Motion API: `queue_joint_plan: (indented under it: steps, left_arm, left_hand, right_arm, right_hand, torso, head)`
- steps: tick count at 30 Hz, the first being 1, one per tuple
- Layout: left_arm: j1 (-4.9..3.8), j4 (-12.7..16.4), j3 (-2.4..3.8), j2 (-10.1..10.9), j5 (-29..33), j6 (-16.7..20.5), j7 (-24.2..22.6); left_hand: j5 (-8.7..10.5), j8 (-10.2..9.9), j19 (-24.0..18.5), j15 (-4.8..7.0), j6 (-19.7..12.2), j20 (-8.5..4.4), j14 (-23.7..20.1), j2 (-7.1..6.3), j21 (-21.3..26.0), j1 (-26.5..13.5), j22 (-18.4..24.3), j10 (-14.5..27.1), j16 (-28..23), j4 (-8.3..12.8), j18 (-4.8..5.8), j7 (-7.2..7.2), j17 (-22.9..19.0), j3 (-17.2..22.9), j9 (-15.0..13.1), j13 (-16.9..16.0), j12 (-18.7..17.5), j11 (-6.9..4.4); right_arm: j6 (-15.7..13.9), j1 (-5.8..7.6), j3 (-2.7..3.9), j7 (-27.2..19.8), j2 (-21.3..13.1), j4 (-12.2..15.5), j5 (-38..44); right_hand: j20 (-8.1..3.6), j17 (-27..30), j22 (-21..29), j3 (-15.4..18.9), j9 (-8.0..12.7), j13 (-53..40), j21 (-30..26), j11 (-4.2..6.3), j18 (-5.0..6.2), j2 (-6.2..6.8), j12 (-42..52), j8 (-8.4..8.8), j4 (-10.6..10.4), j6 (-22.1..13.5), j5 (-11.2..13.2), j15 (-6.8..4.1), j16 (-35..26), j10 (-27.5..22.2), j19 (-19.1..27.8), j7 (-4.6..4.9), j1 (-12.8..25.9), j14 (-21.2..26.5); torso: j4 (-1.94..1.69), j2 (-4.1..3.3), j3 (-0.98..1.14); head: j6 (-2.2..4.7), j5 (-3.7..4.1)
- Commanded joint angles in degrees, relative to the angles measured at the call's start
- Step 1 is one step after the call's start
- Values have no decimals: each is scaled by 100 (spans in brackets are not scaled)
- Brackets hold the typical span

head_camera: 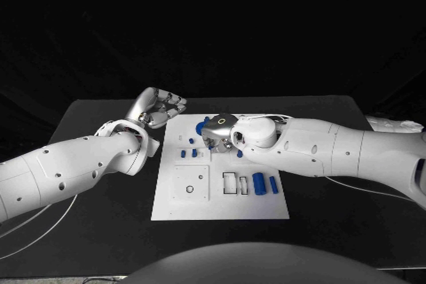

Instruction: Assemble the parts on the task board

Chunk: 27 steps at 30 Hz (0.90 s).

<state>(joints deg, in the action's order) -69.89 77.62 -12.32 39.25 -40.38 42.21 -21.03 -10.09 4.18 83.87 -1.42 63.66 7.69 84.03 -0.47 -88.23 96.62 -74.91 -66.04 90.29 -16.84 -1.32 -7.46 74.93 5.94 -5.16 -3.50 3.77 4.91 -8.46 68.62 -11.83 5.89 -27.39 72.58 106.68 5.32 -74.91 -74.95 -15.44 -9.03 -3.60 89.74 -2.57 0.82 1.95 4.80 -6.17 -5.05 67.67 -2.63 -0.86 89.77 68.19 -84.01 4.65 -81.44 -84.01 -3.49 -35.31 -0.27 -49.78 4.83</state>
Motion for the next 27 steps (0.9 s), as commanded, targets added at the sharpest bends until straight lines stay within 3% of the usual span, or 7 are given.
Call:
queue_joint_plan:
  steps: [1,19,27]
  left_arm:
    - [-8,11,6,-3,-19,-51,-42]
    - [-8,2,6,12,-25,-49,-32]
    - [-8,-16,5,3,-25,-58,-30]
  left_hand:
    - [18,9,505,23,30,-36,597,10,-34,5,-1460,-34,-29,9,94,4,1507,31,-8,0,-13,-11]
    - [18,9,505,23,30,-36,597,10,-34,5,-1460,-34,-29,9,94,4,1507,31,-8,0,-13,-11]
    - [18,9,505,23,30,-36,597,10,-34,5,-1460,-34,-29,9,94,4,1507,31,-8,0,-13,-11]
  right_arm:
    - [-243,-8,-2,58,-40,21,-144]
    - [-790,-3,-1,115,-330,187,-1729]
    - [-1161,66,3,-4,-543,382,-2691]
  right_hand:
    - [-38,-1509,-1505,-27,-42,7,26,2,-82,-49,-17,-50,25,123,-30,-59,23,80,-599,-51,-41,-599]
    - [-1,-1509,-1505,-70,-158,8,26,-27,-82,-26,-51,-95,87,205,-37,22,23,370,-599,-53,-114,-599]
    - [65,-1509,-1505,-78,-201,15,26,-124,-82,-9,-114,-80,69,181,-37,118,23,371,-599,-84,-104,-599]
  torso:
    - [3,4,2]
    - [0,3,0]
    - [1,7,1]
  head:
    - [10,-10]
    - [7,-20]
    - [17,-32]
